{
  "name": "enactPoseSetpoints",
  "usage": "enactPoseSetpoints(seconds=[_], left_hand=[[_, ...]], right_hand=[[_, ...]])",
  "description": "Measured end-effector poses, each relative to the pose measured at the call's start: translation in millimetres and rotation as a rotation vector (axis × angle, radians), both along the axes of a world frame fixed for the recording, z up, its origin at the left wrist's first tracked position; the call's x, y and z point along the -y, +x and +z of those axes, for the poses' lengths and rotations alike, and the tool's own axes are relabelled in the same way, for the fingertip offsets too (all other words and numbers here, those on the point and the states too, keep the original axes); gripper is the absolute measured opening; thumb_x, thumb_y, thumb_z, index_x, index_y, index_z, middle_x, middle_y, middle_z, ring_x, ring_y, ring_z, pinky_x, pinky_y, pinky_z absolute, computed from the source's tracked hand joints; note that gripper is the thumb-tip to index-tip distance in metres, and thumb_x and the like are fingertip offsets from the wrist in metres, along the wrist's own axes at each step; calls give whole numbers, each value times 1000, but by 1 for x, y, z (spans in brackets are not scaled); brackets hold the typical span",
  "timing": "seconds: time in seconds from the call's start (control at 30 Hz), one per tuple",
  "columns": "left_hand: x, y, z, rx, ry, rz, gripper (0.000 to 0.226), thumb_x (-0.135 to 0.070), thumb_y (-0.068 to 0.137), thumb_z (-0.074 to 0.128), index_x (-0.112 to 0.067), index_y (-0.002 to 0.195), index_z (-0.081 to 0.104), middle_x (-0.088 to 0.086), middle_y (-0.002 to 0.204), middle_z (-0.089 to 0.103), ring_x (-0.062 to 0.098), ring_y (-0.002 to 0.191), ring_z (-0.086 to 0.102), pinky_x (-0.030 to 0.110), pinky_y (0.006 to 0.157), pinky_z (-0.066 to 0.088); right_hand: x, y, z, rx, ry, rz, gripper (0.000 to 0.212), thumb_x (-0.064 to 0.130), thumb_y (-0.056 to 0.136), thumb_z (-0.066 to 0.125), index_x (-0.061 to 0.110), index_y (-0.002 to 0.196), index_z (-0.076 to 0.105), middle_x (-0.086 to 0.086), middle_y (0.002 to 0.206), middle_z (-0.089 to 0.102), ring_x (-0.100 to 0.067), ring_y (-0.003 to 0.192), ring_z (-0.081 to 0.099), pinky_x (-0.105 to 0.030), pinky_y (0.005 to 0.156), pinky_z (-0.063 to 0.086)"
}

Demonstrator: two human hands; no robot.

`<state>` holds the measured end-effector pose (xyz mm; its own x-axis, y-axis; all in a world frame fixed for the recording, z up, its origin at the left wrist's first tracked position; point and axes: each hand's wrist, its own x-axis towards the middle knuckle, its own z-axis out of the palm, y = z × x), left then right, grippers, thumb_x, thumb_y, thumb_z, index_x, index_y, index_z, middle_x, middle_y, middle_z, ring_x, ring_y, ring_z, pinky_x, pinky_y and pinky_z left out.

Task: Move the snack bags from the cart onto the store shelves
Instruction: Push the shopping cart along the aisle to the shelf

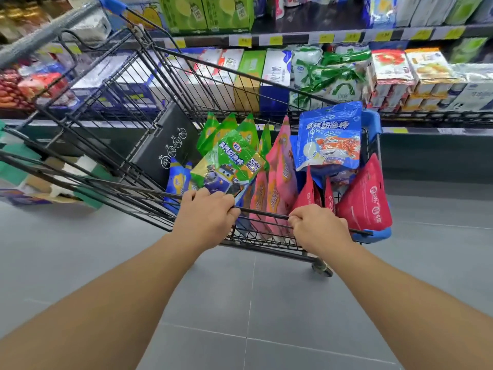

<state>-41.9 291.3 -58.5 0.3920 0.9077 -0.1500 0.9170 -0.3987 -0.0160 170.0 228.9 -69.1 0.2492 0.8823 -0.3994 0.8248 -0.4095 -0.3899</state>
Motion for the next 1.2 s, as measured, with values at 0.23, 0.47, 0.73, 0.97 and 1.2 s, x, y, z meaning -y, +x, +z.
enactPoseSetpoints(seconds=[0.23, 0.47, 0.73, 0.97, 1.2], left_hand=[[-35, -56, 3, -17, -71, 17, 24, -46, 100, 30, -29, 85, 38, -12, 90, 41, 20, 103, 43, 41, 98, 24], [-73, -142, 2, -63, -102, 39, 22, -45, 100, 30, -30, 87, 39, -10, 98, 51, 20, 109, 42, 41, 99, 22], [-117, -237, 10, -174, -164, 98, 21, -44, 101, 31, -30, 91, 42, -12, 96, 44, 19, 110, 42, 40, 95, 25], [-152, -310, 14, -208, -221, 90, 29, -46, 102, 29, -28, 101, 51, -10, 104, 50, 20, 114, 39, 42, 99, 25], [-134, -330, 0, 4, 221, 207, 30, -30, 85, 43, -21, 105, 64, 2, 118, 63, 32, 121, 47, 60, 106, 28]], right_hand=[[-31, -51, 1, -58, 12, 18, 30, 32, 98, 41, 34, 93, 71, 8, 94, 69, -24, 99, 58, -40, 85, 33], [-65, -132, 3, -82, 19, 61, 30, 38, 99, 41, 37, 106, 70, 10, 105, 70, -23, 108, 57, -41, 88, 28], [-112, -228, 3, -120, 26, 113, 30, 42, 95, 42, 34, 98, 71, 6, 98, 70, -24, 107, 57, -44, 90, 31], [-143, -298, 1, -112, 25, 173, 32, 43, 98, 40, 34, 105, 69, 6, 103, 69, -24, 108, 57, -45, 90, 30], [-158, -282, -1, -78, 337, 200, 22, 28, 90, 51, 20, 106, 65, -2, 112, 60, -27, 103, 57, -38, 84, 46]])
